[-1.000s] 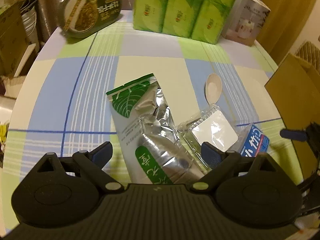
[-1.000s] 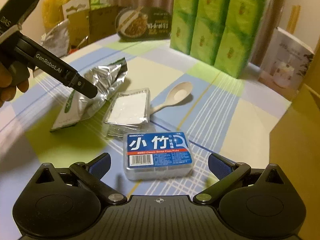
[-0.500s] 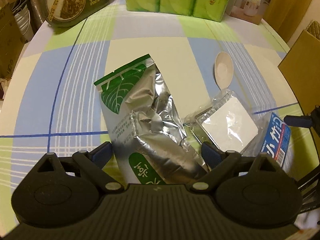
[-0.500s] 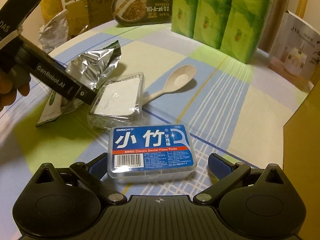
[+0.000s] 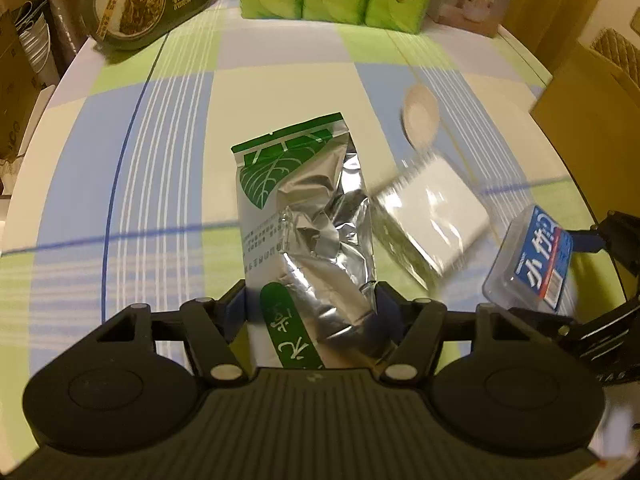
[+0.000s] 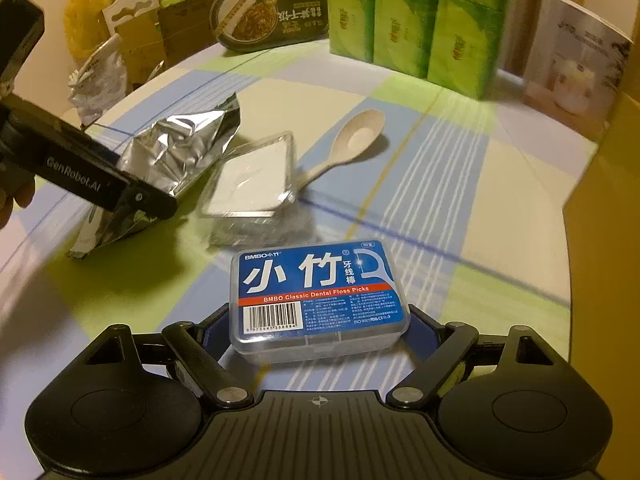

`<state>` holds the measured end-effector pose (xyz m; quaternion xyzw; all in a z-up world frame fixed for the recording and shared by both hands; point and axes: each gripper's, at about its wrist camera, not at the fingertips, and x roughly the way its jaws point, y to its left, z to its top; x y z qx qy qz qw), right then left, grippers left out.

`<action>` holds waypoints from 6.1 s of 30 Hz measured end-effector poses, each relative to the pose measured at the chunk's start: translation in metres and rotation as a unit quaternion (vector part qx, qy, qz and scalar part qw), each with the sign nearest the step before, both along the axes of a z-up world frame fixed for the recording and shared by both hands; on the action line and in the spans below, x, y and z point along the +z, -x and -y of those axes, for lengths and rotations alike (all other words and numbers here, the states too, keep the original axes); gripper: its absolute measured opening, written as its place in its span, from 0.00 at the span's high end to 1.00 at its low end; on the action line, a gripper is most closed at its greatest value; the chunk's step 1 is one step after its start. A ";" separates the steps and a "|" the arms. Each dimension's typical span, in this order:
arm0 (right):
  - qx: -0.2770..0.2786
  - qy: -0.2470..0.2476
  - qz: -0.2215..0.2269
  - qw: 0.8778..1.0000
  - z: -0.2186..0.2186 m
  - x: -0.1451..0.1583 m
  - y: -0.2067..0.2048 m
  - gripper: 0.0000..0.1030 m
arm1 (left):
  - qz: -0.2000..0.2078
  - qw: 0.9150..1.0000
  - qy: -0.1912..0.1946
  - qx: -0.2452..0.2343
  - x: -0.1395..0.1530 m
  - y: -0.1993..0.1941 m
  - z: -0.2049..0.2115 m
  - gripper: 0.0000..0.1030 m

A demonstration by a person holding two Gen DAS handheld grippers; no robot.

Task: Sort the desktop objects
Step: 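Move the left tool to the foil bag while the right tool approaches the floss-pick box, then grasp the foil bag with the left tool while the right tool grasps the floss-pick box, then carry the foil bag and floss-pick box over the cardboard box with both tools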

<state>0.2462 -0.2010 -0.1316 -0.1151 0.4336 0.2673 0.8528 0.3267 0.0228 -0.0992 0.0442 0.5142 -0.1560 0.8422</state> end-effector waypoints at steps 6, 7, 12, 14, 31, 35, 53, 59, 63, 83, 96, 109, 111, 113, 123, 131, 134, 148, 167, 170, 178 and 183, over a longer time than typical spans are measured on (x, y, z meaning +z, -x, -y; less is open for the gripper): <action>-0.011 -0.003 -0.007 1.000 0.014 0.006 0.051 0.19 | -0.011 0.999 -0.008 -0.034 0.003 0.056 0.004 0.40; -0.012 -0.002 -0.007 1.000 0.016 0.007 0.061 0.19 | -0.013 0.999 -0.008 -0.040 0.004 0.064 0.005 0.40; -0.026 0.002 -0.007 1.000 0.032 0.009 0.107 0.19 | -0.014 0.996 -0.025 -0.079 0.009 0.118 0.022 0.40; -0.029 0.008 -0.004 1.000 0.039 0.010 0.127 0.19 | -0.007 0.995 -0.032 -0.096 0.012 0.137 0.032 0.39; -0.056 0.007 0.003 0.998 0.069 0.004 0.185 0.13 | -0.024 0.988 -0.075 -0.134 -0.001 0.139 0.066 0.20; -0.060 0.002 0.005 0.998 0.070 0.002 0.184 0.08 | -0.032 0.989 -0.067 -0.131 -0.003 0.134 0.065 0.20; -0.064 0.003 0.004 0.998 0.063 -0.002 0.180 0.07 | -0.025 0.985 -0.061 -0.159 0.002 0.147 0.066 0.32; -0.069 0.000 0.006 0.998 0.065 -0.002 0.179 0.07 | -0.023 0.984 -0.064 -0.166 0.000 0.146 0.066 0.28; -0.070 -0.002 0.004 0.998 0.065 -0.002 0.180 0.08 | -0.020 0.982 -0.061 -0.177 0.001 0.150 0.065 0.42; -0.068 -0.002 0.005 0.998 0.064 -0.001 0.181 0.08 | -0.026 0.978 -0.067 -0.195 -0.001 0.147 0.074 0.32; -0.061 0.004 0.009 0.998 0.060 0.000 0.181 0.17 | -0.005 0.972 -0.075 -0.223 0.009 0.163 0.076 0.58; -0.075 0.007 0.041 0.996 0.064 0.018 0.186 0.18 | 0.020 0.968 -0.066 -0.243 0.029 0.166 0.099 0.58; -0.077 0.007 0.045 0.996 0.065 0.022 0.187 0.18 | 0.025 0.966 -0.062 -0.248 0.034 0.167 0.107 0.58; -0.080 0.006 0.051 0.995 0.066 0.026 0.189 0.18 | 0.031 0.965 -0.059 -0.254 0.039 0.168 0.114 0.58; -0.095 0.004 0.086 0.992 0.079 0.053 0.200 0.18 | 0.052 0.961 -0.050 -0.269 0.055 0.171 0.141 0.58; -0.109 0.000 0.116 0.987 0.090 0.070 0.210 0.18 | 0.063 0.961 -0.035 -0.266 0.064 0.172 0.151 0.58; -0.114 -0.001 0.128 0.985 0.095 0.077 0.214 0.18 | 0.067 0.962 -0.021 -0.263 0.069 0.174 0.152 0.58; -0.156 -0.013 0.191 0.969 0.138 0.133 0.216 0.18 | 0.100 0.957 0.037 -0.270 0.108 0.176 0.197 0.58; -0.214 0.004 0.198 0.957 0.210 0.153 0.180 0.18 | 0.120 0.948 0.099 -0.279 0.144 0.161 0.275 0.58; -0.224 0.006 0.197 0.955 0.222 0.154 0.173 0.18 | 0.118 0.948 0.104 -0.276 0.145 0.158 0.283 0.58; -0.242 0.008 0.192 0.951 0.245 0.151 0.157 0.18 | 0.107 0.956 0.126 -0.244 0.142 0.139 0.298 0.58; -0.252 0.007 0.182 0.950 0.255 0.144 0.148 0.18 | 0.101 0.962 0.137 -0.214 0.138 0.125 0.304 0.58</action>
